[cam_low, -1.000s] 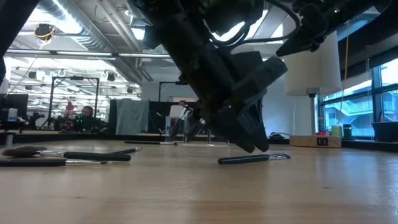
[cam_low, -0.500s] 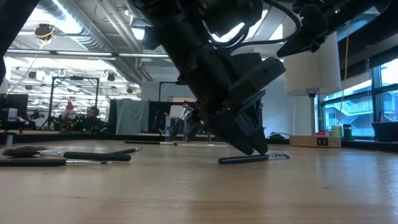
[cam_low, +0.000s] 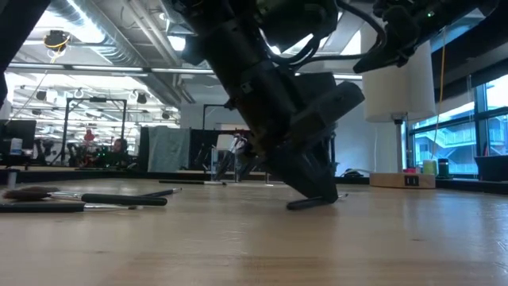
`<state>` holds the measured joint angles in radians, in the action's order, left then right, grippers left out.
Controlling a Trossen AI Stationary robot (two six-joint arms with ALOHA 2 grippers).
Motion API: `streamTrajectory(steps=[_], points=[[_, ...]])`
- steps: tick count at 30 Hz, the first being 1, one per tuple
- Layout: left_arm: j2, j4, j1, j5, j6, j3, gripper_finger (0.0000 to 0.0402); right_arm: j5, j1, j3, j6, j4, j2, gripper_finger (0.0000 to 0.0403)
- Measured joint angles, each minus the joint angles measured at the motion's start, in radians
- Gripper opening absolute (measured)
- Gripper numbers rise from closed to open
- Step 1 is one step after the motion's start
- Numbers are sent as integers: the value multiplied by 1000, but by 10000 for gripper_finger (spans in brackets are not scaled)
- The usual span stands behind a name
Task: Pick & Place Makeup Brushes
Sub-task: Put the eyeshadow brush into the transparent organizer
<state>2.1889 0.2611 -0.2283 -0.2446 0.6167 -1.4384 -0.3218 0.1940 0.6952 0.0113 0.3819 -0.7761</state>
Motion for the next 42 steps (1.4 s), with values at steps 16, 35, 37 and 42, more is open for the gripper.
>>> streamTrajectory(steps=[16,35,37,42], points=[[-5,26,17,-33,3,3,34,1,0,0,-46,13,0,55],[4,339,47,-267,-86,-178,38,10,0,0,-125,62,-1,55],[4,408,47,-313,-54,-189,39,10,-3,0,-142,74,-1,55],[4,433,45,-365,-9,-193,35,9,-20,0,-187,114,-1,55]])
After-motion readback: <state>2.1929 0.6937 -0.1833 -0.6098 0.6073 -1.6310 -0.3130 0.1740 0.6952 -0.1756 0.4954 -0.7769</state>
